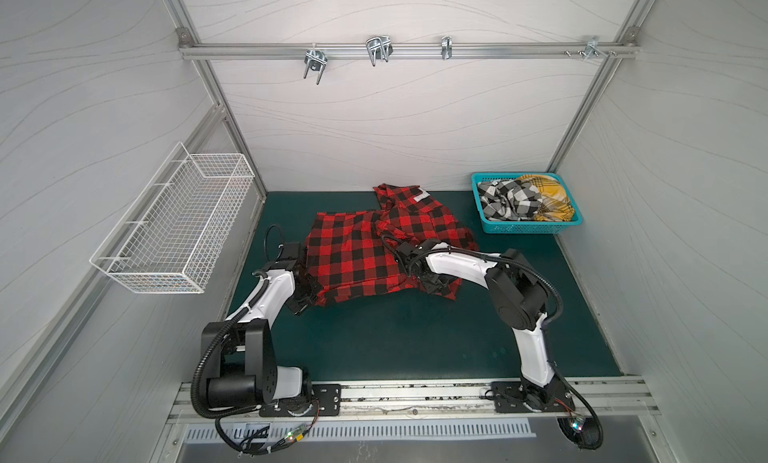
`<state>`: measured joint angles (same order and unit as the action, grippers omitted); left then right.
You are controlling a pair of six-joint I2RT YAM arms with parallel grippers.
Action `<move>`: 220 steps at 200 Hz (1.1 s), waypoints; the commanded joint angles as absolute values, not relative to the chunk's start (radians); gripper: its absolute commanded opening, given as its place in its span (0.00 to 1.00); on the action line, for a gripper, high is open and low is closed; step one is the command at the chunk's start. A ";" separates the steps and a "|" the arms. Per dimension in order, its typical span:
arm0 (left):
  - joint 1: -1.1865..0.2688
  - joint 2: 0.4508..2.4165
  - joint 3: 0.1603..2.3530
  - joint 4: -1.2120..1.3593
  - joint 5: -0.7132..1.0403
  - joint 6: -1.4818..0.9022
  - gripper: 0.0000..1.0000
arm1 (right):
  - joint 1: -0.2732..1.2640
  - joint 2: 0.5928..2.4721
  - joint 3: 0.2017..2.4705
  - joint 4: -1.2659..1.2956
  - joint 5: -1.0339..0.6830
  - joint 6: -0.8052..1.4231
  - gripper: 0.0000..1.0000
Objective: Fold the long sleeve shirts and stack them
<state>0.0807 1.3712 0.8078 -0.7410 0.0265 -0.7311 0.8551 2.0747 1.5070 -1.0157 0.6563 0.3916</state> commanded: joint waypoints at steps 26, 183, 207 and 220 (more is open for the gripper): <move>0.086 1.382 0.809 -0.731 0.018 -0.716 0.00 | 0.855 2.016 1.512 -1.079 0.657 0.403 0.04; 0.253 1.258 0.908 -0.845 0.071 -0.727 0.00 | 0.782 1.468 1.253 -1.085 0.358 0.343 0.00; 0.241 1.266 0.813 -0.809 0.070 -0.703 0.00 | 0.799 1.466 1.180 -1.049 0.271 0.352 0.00; 0.224 1.258 0.767 -0.811 0.075 -0.697 0.00 | 0.822 1.447 1.144 -1.036 0.265 0.366 0.00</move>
